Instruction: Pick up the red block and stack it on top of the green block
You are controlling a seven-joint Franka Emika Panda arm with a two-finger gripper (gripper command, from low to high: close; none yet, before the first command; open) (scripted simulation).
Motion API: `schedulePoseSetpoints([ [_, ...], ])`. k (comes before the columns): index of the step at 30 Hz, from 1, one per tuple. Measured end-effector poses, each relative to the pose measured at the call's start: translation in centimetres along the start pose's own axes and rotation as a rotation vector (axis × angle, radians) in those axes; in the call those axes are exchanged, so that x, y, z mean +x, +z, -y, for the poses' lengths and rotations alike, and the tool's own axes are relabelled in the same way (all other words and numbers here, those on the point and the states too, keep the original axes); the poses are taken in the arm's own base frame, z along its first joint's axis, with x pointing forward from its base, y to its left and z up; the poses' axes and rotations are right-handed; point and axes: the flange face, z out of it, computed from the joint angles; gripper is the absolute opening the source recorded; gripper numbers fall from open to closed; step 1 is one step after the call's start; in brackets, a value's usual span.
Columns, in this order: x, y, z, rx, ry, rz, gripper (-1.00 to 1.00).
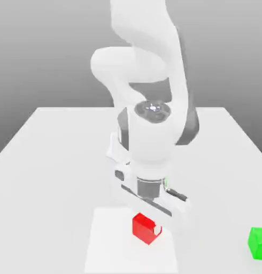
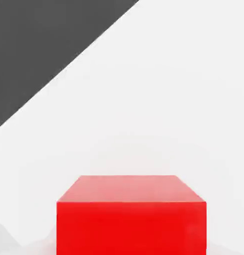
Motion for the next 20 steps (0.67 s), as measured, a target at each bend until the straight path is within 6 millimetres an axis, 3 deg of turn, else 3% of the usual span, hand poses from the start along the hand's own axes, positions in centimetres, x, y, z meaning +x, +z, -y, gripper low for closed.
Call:
schedulePoseSetpoints([
  [1,-0.5,-0.8,0.2,0.0,-0.018,0.0,-1.0],
  [4,-5.9,-2.2,2.2,-0.001,-0.197,-0.001,-1.0],
  [8,-15.2,-3.6,4.0,-0.002,-0.479,-0.002,-1.0],
  [11,-22.7,-4.6,3.9,-0.001,-0.689,0.001,-1.0],
  [13,-25.6,-3.6,3.6,-0.001,-0.769,0.002,-1.0],
  [15,-26.4,-1.1,3.5,0.0,-0.788,0.002,-1.0],
  [16,-26.5,0.3,3.4,0.0,-0.792,0.002,1.0],
  [20,-26.5,0.3,3.4,0.0,-0.792,0.002,1.0],
])
